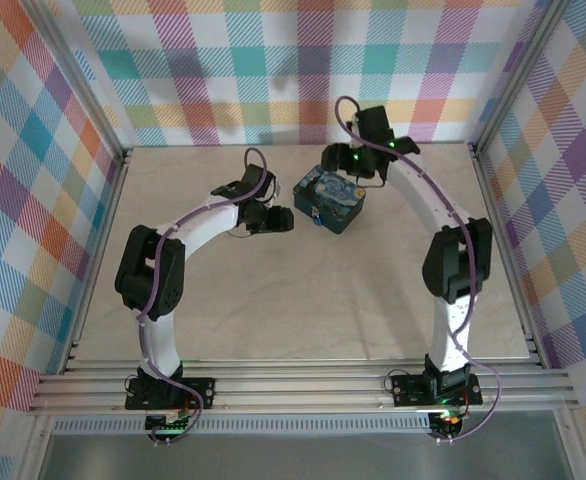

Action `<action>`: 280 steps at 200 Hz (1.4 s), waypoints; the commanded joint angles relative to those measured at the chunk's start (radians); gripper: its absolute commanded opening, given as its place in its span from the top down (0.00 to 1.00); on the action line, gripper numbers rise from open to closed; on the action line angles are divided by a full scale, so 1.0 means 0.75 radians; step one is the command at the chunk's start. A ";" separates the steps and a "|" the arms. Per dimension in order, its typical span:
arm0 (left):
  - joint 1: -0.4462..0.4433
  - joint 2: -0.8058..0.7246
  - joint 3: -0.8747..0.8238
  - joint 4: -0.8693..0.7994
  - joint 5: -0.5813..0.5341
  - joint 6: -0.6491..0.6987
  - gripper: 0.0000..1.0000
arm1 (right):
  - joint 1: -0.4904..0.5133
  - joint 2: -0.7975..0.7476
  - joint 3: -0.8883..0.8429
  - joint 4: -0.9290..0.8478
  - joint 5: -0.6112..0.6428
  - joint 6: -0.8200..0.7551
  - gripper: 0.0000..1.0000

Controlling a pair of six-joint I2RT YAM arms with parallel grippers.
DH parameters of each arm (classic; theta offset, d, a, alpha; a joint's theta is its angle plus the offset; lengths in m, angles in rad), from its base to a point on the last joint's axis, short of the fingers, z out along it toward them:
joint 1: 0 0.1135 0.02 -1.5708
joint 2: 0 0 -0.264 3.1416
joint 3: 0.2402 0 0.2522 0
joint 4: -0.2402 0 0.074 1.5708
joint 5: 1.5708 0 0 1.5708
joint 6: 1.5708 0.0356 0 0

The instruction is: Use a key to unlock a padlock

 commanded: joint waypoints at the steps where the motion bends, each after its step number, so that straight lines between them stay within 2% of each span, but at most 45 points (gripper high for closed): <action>1: 0.011 -0.023 -0.059 -0.017 -0.027 -0.032 0.40 | 0.040 0.214 0.196 -0.197 -0.013 -0.069 0.28; 21: 0.009 -0.071 -0.114 -0.033 -0.046 -0.031 0.39 | 0.096 0.339 0.354 -0.246 0.012 -0.121 0.29; 39: 0.010 -0.127 -0.177 -0.031 -0.073 -0.042 0.39 | 0.127 0.399 0.391 -0.246 -0.010 -0.150 0.30; 59: 0.012 -0.198 -0.265 0.007 -0.094 -0.077 0.38 | 0.139 0.431 0.368 -0.233 -0.117 -0.184 0.31; 74: 0.014 -0.252 -0.331 0.037 -0.097 -0.103 0.32 | 0.142 0.445 0.344 -0.269 -0.221 -0.204 0.32; 97: 0.014 -0.327 -0.399 0.062 -0.091 -0.117 0.30 | 0.165 0.371 0.140 -0.239 -0.285 -0.277 0.37; 146: 0.018 -0.452 -0.481 0.069 -0.115 -0.138 0.30 | 0.185 0.065 -0.435 -0.076 -0.445 -0.362 0.47; 177: 0.033 -0.557 -0.536 0.129 -0.093 -0.176 0.32 | 0.233 -0.189 -0.687 -0.023 -0.311 -0.338 0.47; 195: 0.039 -0.580 -0.519 0.119 -0.069 -0.179 0.32 | 0.240 -0.338 -0.711 -0.053 -0.204 -0.258 0.41; 208: 0.039 -0.568 -0.487 0.107 -0.028 -0.179 0.31 | 0.241 -0.432 -0.712 -0.090 -0.039 -0.162 0.37; 221: 0.039 -0.517 -0.442 0.094 0.057 -0.174 0.29 | 0.240 -0.511 -0.726 -0.138 0.212 -0.066 0.32; 234: 0.036 -0.434 -0.380 0.066 0.156 -0.176 0.29 | 0.221 -0.548 -0.748 -0.174 0.337 -0.040 0.28; 247: 0.020 -0.360 -0.344 0.087 0.229 -0.207 0.30 | 0.178 -0.549 -0.782 -0.188 0.322 -0.023 0.26; 280: -0.028 -0.239 -0.316 0.266 0.302 -0.331 0.33 | 0.035 -0.454 -0.818 -0.159 0.027 0.014 0.25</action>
